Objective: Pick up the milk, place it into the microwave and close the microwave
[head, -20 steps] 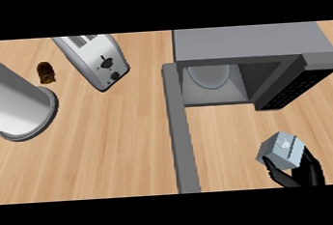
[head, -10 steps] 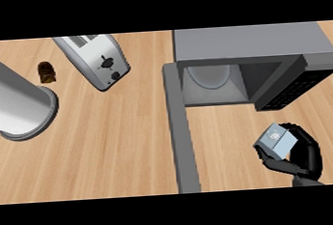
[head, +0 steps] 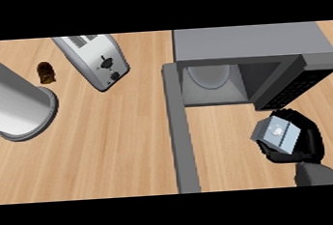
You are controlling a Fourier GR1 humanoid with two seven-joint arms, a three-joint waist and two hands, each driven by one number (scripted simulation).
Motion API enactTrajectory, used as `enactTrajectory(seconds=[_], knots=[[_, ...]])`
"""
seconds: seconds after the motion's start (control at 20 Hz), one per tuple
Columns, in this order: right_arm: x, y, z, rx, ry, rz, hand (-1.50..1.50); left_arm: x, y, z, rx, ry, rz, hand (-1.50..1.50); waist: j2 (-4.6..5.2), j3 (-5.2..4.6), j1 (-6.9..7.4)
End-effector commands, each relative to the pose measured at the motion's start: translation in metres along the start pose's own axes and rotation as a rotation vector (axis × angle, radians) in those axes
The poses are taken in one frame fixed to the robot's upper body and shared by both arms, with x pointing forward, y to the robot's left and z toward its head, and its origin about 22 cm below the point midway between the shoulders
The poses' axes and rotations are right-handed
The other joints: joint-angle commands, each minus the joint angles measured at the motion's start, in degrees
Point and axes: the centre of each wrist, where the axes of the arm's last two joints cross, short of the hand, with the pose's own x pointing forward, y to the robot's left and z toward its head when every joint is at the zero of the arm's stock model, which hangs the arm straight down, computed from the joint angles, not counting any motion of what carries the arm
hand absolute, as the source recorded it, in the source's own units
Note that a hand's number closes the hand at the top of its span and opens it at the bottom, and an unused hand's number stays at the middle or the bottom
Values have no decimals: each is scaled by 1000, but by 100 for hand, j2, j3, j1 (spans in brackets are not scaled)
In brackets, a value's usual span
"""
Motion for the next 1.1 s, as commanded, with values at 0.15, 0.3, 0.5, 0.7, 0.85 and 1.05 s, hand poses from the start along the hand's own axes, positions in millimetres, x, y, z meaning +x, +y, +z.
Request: enactTrajectory(seconds=[0.15, 0.3, 0.5, 0.7, 0.85, 1.05], knots=[[28, 50, -10, 83, -36, -74, 150, 9, 7, 10, -3, 4, 0, -150, -13, -4, -24], [50, 60, -13, 125, -50, 1, 150, -5, 7, -3, 9, 12, 11, -150, -6, -3, -50], [58, 77, -58, 91, -43, 70, 150, -2, 17, 2, 16, 18, 12, -150, 5, -1, 6], [60, 100, -94, 93, -7, 115, 150, -10, 18, 17, 3, 25, 7, -150, 8, -1, 56], [62, 91, -115, 91, 27, 144, 150, -10, 23, 16, 19, 28, -7, -150, 10, 0, 44], [54, 136, -145, 126, 47, 183, 150, -7, 19, 7, 10, 15, -3, -150, 21, 1, 63]])
